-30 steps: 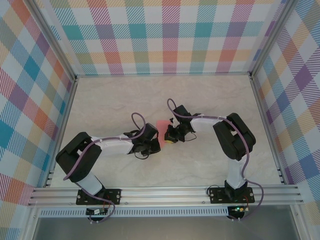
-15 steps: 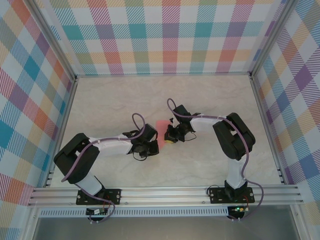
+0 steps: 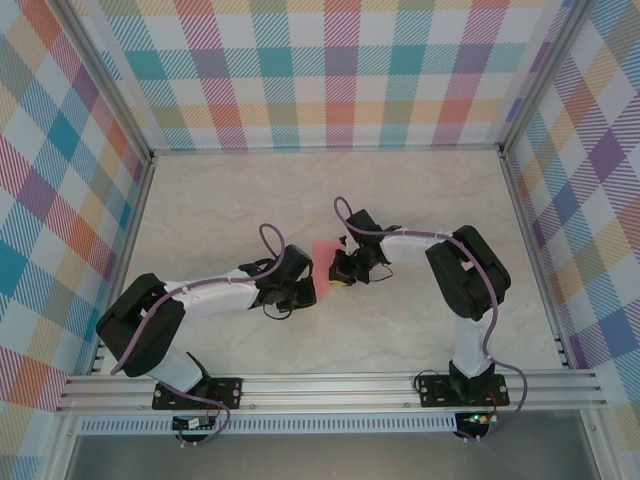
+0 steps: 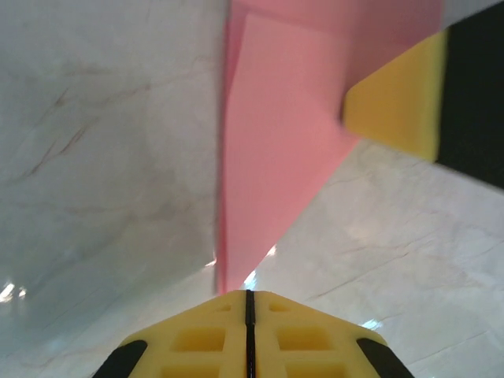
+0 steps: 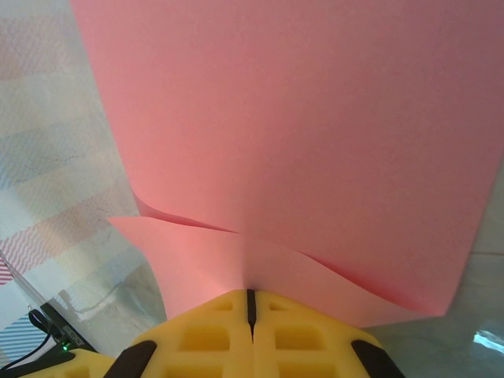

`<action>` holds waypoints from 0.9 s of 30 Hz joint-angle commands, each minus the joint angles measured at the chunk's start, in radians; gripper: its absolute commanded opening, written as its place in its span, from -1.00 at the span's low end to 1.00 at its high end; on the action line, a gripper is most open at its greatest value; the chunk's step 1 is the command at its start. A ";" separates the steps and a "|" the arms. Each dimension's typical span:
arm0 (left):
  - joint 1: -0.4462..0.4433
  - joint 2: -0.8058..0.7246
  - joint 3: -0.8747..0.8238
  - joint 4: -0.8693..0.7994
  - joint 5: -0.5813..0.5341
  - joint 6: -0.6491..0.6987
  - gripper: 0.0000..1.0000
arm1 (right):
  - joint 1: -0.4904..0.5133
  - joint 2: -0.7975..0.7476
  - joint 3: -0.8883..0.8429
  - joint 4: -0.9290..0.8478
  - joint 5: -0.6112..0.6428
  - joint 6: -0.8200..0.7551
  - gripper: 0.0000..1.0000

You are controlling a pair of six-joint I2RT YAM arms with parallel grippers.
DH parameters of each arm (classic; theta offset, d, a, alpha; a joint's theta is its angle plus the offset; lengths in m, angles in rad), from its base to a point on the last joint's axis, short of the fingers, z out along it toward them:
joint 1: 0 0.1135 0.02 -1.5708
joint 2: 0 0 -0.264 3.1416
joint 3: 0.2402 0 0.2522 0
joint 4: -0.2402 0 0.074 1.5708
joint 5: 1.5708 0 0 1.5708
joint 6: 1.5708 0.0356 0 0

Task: Fold a paper plane with a square sheet of paper (pick it up from the middle)
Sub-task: Third fold the triangle at the center of the table.

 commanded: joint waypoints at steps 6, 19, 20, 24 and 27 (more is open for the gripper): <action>-0.002 0.108 0.041 0.069 -0.063 -0.048 -0.88 | -0.001 0.029 -0.012 -0.002 0.074 0.013 -0.93; -0.003 0.117 -0.004 0.035 -0.055 -0.049 -1.00 | 0.056 -0.089 -0.052 0.072 0.008 0.022 -0.93; -0.002 0.116 -0.006 0.035 -0.054 -0.049 -1.00 | 0.062 -0.085 -0.052 0.074 0.006 0.026 -0.93; -0.002 0.114 -0.006 0.035 -0.049 -0.047 -1.00 | 0.087 -0.048 -0.037 0.075 0.000 0.036 -0.93; -0.003 0.109 -0.007 0.030 -0.050 -0.047 -1.00 | 0.091 -0.024 -0.040 0.076 0.001 0.047 -0.93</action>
